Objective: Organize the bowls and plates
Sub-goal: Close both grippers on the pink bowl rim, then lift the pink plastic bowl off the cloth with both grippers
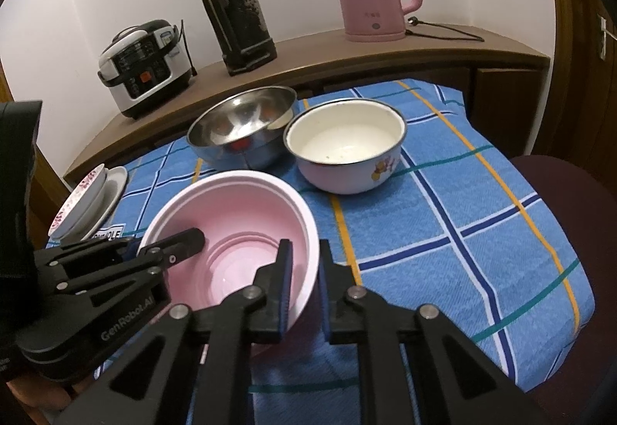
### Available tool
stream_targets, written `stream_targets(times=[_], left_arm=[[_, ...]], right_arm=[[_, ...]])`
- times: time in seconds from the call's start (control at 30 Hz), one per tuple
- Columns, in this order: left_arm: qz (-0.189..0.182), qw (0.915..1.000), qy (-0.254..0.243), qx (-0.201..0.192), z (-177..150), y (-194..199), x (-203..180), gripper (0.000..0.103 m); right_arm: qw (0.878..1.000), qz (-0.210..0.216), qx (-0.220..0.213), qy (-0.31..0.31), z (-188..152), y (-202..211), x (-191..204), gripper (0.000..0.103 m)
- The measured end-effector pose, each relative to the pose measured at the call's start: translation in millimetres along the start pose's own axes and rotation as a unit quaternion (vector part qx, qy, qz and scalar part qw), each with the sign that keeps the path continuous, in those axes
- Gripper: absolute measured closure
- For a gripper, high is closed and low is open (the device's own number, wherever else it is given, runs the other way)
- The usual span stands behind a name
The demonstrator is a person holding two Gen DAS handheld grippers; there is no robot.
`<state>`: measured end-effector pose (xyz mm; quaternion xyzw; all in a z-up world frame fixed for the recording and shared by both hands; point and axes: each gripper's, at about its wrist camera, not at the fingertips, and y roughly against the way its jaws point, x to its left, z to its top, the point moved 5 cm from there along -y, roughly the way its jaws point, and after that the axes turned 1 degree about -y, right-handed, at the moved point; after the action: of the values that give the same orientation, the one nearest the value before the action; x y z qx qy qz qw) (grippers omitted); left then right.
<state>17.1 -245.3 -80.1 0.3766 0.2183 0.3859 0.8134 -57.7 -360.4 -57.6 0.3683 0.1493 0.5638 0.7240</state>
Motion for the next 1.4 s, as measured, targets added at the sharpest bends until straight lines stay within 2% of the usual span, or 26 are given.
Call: stream_targets(times=[0.7,1.4], left_arm=[[0.015,0.9992,0.032,-0.021,-1,24,34,0.090],[0.023,0.9987,0.036,-0.030,16,27,41,0.090]], right_arm=[[0.999,0.017,-0.002,0.030,5,6,40,0.091],[0.999,0.025,-0.008,0.037,23,4,48,0.091]])
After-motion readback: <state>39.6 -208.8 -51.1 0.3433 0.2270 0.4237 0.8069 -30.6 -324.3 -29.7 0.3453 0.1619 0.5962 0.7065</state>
